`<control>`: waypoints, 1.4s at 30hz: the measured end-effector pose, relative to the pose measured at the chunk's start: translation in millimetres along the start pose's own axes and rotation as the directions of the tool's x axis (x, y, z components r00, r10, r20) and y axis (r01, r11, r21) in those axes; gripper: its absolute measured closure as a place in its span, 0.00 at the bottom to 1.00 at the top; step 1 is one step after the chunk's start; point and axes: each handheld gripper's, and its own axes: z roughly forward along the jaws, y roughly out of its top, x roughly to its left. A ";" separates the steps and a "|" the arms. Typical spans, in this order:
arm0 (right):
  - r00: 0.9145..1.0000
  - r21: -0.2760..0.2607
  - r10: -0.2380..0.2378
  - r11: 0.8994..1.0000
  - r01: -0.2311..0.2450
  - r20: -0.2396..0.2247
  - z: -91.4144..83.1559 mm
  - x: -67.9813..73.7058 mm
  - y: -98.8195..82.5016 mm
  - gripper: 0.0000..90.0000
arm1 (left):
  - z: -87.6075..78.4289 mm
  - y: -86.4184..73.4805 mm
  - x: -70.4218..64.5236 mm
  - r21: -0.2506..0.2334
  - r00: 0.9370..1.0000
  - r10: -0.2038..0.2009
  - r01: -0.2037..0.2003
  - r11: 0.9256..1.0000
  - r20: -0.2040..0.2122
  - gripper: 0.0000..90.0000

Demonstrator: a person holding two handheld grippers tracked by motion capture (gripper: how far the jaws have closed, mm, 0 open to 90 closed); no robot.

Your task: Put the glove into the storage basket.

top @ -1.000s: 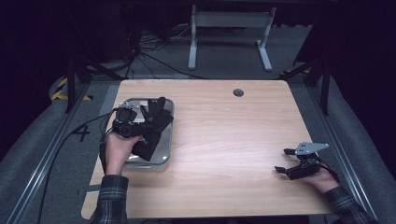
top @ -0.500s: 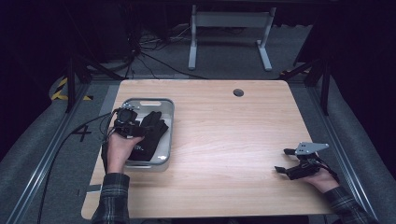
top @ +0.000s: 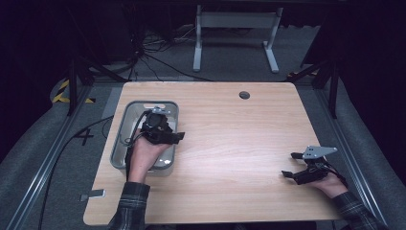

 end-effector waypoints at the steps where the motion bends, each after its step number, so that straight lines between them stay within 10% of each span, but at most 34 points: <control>1: 1.000 0.000 0.000 1.000 0.000 0.000 0.0 0.0 0.0 0.14 | 1.9 1.4 -5.0 -0.004 1.000 0.005 -0.005 1.000 0.008 0.18; 20: 1.000 0.000 0.000 1.000 0.000 0.001 0.0 0.0 0.0 0.14 | 46.9 3.4 -85.1 -0.055 0.986 0.130 -0.125 0.991 0.102 0.17; 42: 1.000 0.000 0.000 1.000 0.000 0.001 0.0 0.0 0.0 0.14 | 112.4 -39.9 -135.0 0.095 0.961 0.227 -0.244 0.965 0.155 0.16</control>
